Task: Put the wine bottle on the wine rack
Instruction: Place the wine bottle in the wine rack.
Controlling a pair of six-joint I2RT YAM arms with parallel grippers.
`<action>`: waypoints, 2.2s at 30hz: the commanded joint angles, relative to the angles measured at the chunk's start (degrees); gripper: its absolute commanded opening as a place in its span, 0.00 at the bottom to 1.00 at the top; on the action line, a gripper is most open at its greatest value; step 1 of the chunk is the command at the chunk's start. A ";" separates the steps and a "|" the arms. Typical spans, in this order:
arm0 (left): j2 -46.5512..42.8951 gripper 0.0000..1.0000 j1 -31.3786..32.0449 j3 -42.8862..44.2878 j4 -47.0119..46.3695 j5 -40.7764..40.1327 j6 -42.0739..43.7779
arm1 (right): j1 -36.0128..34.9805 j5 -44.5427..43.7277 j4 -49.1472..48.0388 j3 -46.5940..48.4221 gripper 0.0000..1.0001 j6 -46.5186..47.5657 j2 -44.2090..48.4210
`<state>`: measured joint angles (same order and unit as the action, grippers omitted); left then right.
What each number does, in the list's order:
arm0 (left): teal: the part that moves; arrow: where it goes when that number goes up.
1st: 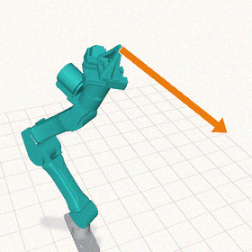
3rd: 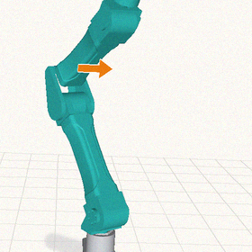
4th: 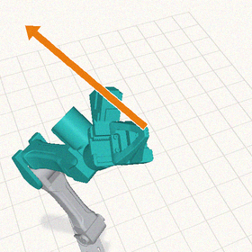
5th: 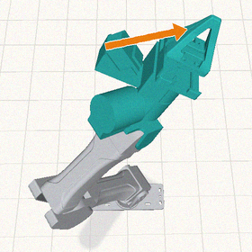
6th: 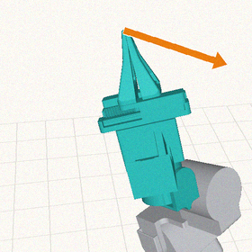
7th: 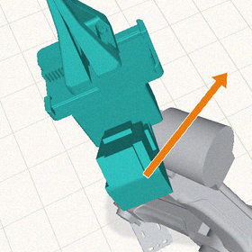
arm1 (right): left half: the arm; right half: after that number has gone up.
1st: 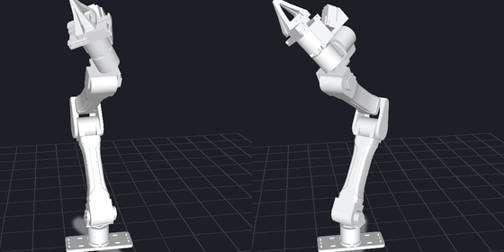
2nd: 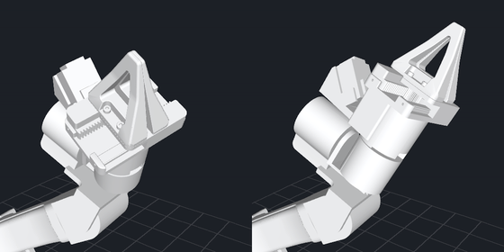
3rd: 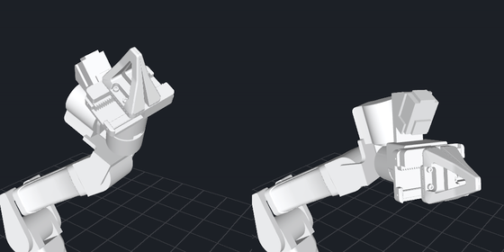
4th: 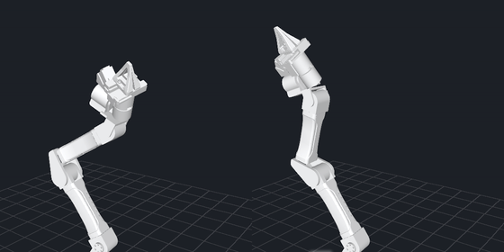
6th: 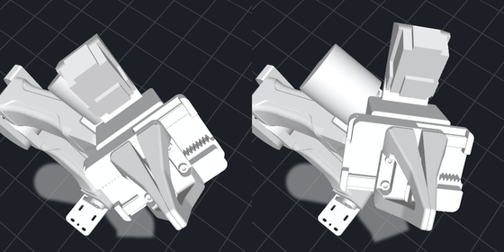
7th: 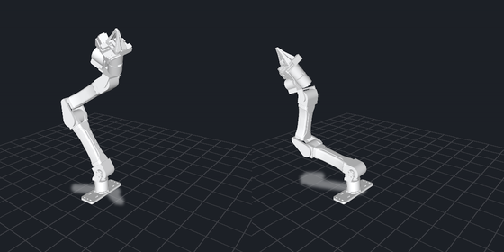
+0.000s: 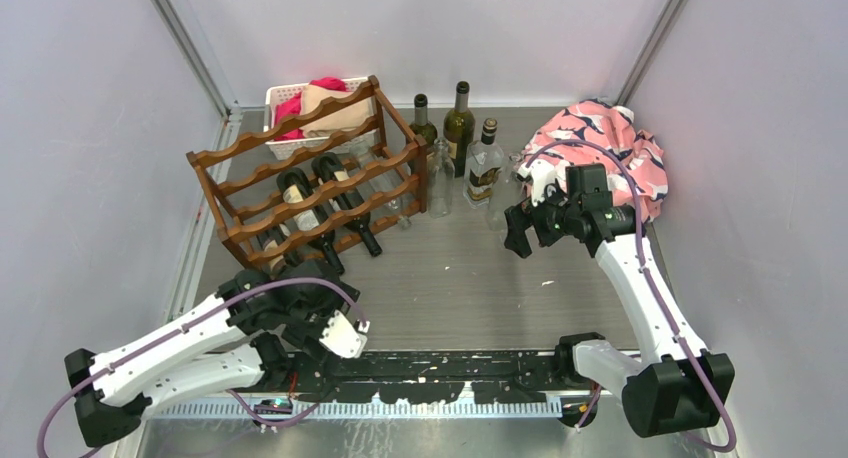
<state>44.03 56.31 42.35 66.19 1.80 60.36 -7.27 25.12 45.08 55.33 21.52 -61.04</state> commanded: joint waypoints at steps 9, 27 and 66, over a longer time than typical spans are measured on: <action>7.61 1.00 2.30 16.73 -1.89 16.06 -21.70 | -0.70 -0.30 -1.40 0.13 1.00 1.05 -0.51; 20.24 0.08 14.28 19.54 4.00 -17.90 -92.86 | -1.33 -1.15 -1.24 0.29 1.00 1.38 -0.90; 18.84 0.00 -4.30 9.57 4.47 -18.91 -99.89 | -1.47 -1.48 -1.31 0.22 1.00 1.57 -0.36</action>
<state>62.78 54.98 49.50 71.05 -19.22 -42.35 -8.54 23.62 45.08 55.31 22.39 -62.26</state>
